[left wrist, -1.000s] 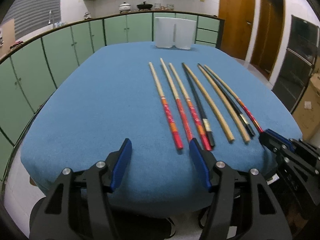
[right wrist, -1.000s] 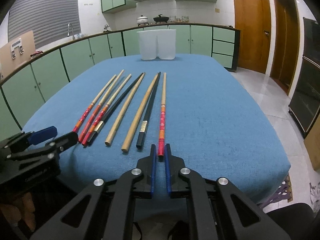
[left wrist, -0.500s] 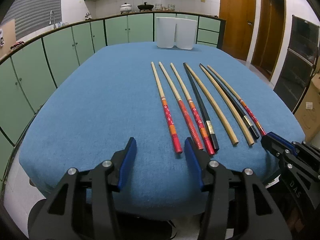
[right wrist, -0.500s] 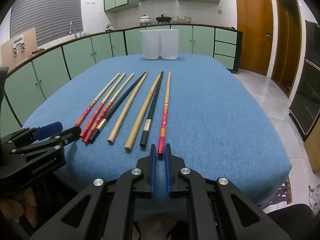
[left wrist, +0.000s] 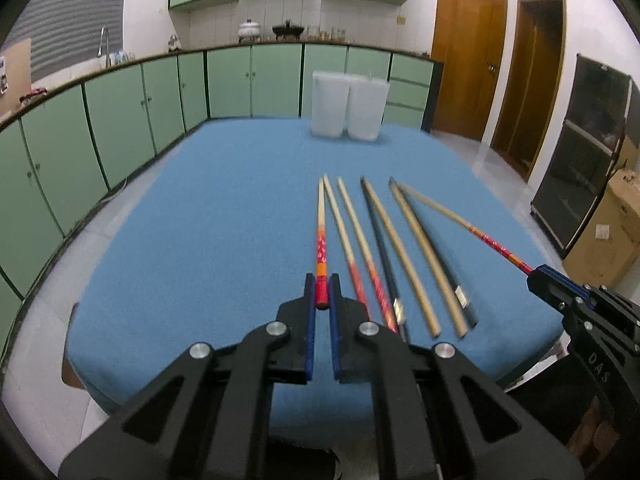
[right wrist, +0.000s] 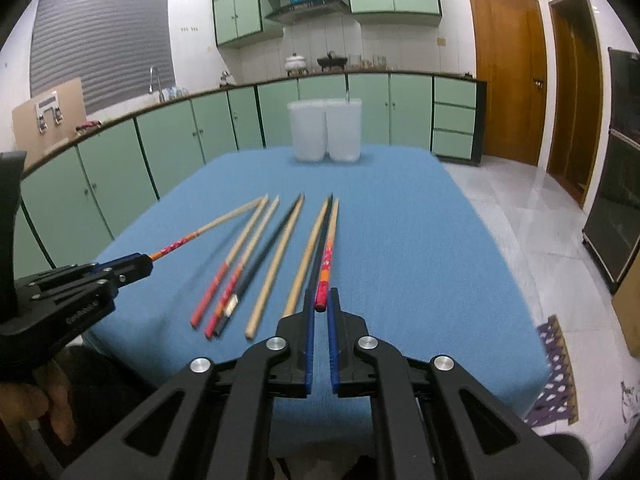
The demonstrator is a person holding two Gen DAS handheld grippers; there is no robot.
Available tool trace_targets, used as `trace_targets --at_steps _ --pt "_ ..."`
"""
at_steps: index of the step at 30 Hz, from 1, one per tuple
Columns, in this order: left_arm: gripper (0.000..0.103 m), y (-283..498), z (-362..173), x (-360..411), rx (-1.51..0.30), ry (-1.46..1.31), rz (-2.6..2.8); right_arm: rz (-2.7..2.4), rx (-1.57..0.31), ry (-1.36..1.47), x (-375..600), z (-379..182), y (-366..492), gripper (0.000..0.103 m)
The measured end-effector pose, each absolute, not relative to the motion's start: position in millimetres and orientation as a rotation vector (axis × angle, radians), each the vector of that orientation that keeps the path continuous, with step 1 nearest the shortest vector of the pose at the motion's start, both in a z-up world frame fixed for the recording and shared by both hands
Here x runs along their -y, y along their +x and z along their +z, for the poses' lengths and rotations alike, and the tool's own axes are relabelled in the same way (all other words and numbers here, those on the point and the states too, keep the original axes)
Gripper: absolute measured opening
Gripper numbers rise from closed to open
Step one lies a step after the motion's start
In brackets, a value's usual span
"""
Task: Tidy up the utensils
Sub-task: 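Grasp a red-patterned chopstick with the left tool while the right tool grasps another chopstick, then carry the chopsticks to the holder and lower the left tool's chopstick into a compartment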
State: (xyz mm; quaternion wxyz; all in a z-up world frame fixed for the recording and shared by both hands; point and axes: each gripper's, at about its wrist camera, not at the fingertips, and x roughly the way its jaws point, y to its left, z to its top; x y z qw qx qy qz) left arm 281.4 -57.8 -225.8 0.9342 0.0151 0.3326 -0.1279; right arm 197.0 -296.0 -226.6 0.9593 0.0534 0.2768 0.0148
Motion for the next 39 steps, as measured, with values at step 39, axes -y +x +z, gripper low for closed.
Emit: trace_targets --at_steps 39 --pt "0.005 518 7 86 -0.5 0.036 -0.435 0.227 -0.642 0.06 347 25 467 0.006"
